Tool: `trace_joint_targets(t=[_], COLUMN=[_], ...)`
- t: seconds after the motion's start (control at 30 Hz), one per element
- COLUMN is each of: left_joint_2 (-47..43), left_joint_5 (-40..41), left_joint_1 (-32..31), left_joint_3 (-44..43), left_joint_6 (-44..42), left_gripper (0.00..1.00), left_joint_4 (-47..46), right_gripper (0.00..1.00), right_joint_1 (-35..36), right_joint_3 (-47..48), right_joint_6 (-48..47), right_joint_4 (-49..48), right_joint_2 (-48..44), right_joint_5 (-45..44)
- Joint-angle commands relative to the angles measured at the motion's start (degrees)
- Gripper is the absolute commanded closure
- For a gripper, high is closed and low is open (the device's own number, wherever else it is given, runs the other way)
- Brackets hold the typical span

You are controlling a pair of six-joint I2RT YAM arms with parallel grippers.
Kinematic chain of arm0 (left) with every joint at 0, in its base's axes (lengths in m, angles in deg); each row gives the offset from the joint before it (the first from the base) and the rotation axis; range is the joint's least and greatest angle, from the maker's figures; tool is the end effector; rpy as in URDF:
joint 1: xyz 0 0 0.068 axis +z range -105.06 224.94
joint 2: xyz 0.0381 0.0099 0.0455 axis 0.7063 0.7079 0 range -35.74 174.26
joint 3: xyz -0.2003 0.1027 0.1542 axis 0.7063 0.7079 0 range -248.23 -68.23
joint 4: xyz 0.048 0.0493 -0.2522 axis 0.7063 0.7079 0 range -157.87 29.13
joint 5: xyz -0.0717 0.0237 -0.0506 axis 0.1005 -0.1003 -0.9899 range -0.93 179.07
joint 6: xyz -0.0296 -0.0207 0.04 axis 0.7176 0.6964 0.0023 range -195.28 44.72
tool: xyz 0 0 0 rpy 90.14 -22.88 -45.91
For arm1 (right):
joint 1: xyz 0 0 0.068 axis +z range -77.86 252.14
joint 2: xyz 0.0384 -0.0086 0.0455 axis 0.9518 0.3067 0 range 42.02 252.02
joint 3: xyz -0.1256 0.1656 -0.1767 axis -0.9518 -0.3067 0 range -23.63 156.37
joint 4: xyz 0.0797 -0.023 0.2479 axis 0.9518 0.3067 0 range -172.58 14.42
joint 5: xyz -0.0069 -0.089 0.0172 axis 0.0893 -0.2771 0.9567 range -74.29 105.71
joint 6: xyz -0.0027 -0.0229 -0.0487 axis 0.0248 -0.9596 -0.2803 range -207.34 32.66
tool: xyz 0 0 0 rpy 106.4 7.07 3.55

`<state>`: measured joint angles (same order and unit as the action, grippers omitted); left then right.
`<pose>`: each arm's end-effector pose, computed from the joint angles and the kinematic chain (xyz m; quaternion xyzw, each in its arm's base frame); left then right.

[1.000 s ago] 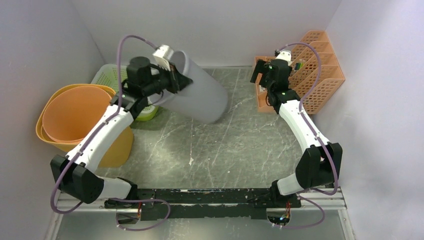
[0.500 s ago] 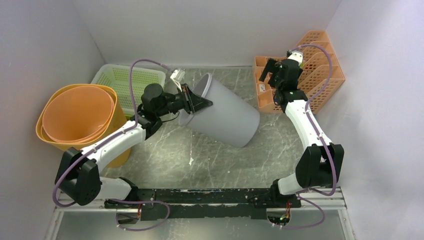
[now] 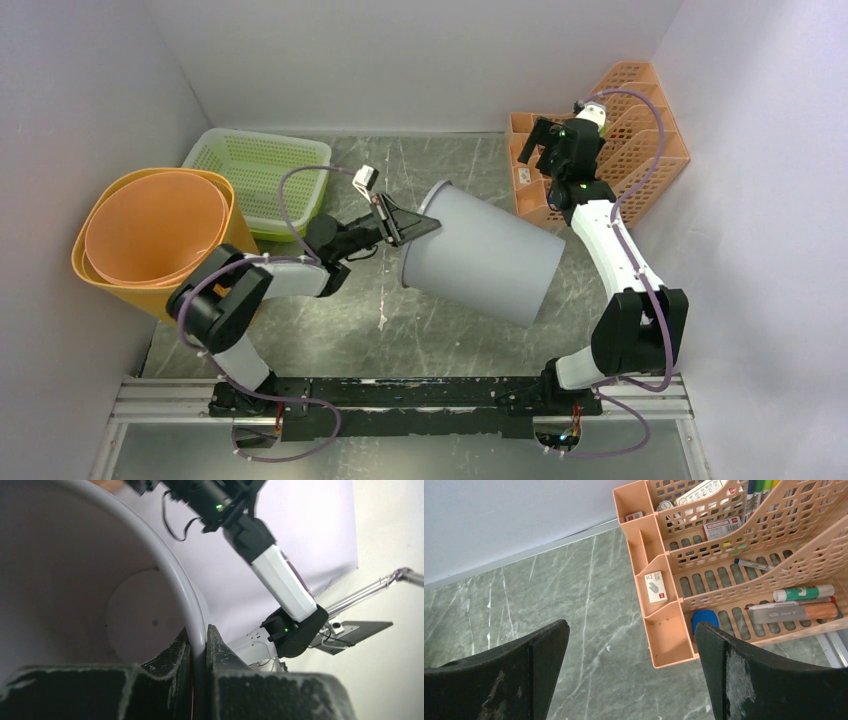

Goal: Turn the large container upside down

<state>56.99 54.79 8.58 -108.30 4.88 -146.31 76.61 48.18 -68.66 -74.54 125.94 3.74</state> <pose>0.2475 -0.2069 0.2639 0.0421 0.5644 -0.7708 0.2926 0.3458 0.0198 0.3458 0.1601 0.8017 0.0306 0.5750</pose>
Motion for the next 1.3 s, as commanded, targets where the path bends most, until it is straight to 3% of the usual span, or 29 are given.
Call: trace_joint_targets(t=[0.0,0.3,0.73,0.8,0.87,0.97,1.27], left_joint_2=[5.0,12.7,18.7,19.4,20.3,22.4,28.2], left_joint_5=[3.6,7.8,4.4,3.4,2.3,0.8,-1.5], left_joint_1=[-2.8,-5.2,0.1,1.6,3.3,5.6,8.5], left_joint_3=[-1.1,-2.1,4.7,5.8,6.7,7.8,8.1], left_joint_6=[8.7,7.5,6.0,5.5,4.8,3.8,1.8], left_gripper=[0.93,0.93,0.93,0.88,0.75,0.64,0.48], left_joint_4=[-25.4,-25.7,-25.6,-25.6,-25.6,-25.6,-25.6], right_gripper=[0.0,0.0,0.0,0.0,0.0,0.0,0.0], right_joint_1=[-0.9,-1.8,-2.3,-2.3,-2.3,-2.3,-2.3], right_joint_3=[-0.5,-1.5,-2.2,-2.3,-2.3,-2.5,-2.5], right_joint_6=[-0.2,-0.4,-0.3,-0.4,-0.3,-0.2,-0.4], right_joint_4=[-0.6,-1.0,-1.7,-1.7,-1.8,-2.0,-2.1], right_joint_2=[-2.0,-2.5,-2.0,-2.0,-2.0,-2.0,-1.5], right_joint_5=[-0.8,-0.7,0.6,0.7,0.9,1.4,2.4])
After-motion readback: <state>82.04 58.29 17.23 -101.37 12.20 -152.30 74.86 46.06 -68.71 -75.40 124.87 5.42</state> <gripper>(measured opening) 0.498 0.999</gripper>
